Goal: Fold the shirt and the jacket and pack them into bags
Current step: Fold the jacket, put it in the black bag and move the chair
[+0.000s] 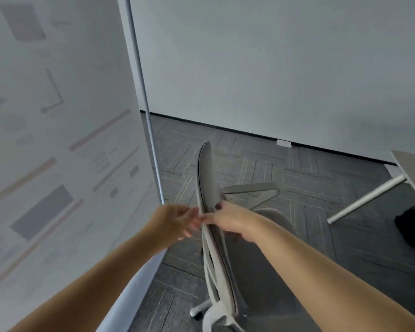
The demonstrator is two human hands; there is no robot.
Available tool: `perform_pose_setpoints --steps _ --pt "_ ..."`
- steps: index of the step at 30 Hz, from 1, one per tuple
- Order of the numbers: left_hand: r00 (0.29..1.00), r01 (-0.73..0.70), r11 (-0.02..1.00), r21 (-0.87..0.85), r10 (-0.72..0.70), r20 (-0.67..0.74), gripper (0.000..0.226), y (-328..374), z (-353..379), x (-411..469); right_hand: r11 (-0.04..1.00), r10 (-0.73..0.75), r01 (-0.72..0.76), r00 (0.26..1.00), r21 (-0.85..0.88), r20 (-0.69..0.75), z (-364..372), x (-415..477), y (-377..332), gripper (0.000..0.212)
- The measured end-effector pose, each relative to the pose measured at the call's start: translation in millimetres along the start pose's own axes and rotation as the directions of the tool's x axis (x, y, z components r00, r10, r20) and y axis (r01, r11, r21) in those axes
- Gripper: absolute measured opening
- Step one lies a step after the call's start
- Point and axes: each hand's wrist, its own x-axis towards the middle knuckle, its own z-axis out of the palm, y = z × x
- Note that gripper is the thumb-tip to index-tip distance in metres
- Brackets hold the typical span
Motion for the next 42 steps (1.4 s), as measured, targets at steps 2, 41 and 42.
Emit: perform_pose_setpoints --steps 2,41,42 --pt "0.972 -0.142 0.99 0.008 0.141 -0.188 0.018 23 7 1 0.974 0.02 -0.002 0.997 -0.225 0.079 14 -26 26 0.022" --pt "0.785 -0.559 0.493 0.667 0.574 0.234 0.049 108 228 34 0.916 0.247 -0.4 0.501 0.031 -0.83 -69 -155 249 0.024" --pt "0.756 -0.602 0.462 0.651 0.592 0.28 0.049 116 231 39 0.903 0.292 -0.422 0.48 0.074 -0.827 -72 -157 251 0.021"
